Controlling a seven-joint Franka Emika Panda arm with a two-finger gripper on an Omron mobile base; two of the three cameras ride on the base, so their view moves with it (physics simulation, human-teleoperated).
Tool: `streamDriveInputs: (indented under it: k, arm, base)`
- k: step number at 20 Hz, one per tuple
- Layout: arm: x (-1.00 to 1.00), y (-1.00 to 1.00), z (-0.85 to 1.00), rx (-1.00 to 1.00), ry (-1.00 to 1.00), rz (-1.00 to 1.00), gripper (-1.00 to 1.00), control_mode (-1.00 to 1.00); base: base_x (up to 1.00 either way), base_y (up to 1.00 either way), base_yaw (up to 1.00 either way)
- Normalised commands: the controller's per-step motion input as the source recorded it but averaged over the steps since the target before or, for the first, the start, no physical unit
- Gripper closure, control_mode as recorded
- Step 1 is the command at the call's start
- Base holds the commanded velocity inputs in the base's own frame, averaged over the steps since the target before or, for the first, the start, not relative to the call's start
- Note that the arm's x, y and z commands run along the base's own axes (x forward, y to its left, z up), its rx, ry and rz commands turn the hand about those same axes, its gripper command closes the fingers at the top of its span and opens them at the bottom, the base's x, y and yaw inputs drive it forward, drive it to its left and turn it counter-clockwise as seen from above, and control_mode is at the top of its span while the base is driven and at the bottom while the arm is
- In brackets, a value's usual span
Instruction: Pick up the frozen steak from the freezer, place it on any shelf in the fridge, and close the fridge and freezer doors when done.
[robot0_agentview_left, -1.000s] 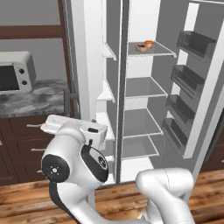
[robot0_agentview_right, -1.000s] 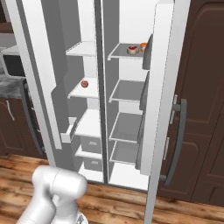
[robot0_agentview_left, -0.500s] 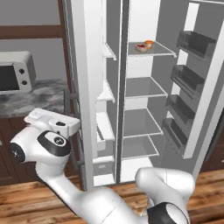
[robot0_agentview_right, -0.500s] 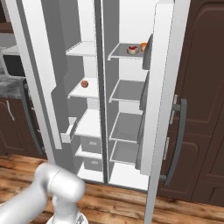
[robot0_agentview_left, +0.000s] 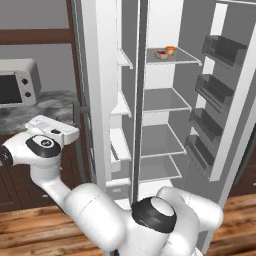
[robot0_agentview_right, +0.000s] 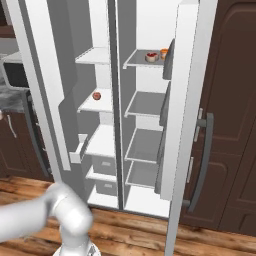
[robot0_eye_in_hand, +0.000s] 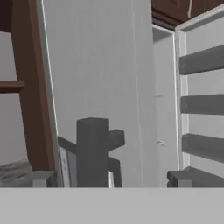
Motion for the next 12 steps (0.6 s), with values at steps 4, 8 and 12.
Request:
streamDriveInputs:
  k: [4,8,12]
  arm:
    - [0.78,0.0,-0.14,-0.02,0.0,-0.05,-1.0,-1.0]
    - [0.51,-0.11,-0.13,0.0,0.0,0.0,-1.0,-1.0]
    - [0.27,-0.5,-0.04,0.0,0.0,0.0,-1.0,-1.0]
  base:
    - [0.0,0.0,0.0]
    - [0.0,0.0,0.0]
    - [0.0,0.0,0.0]
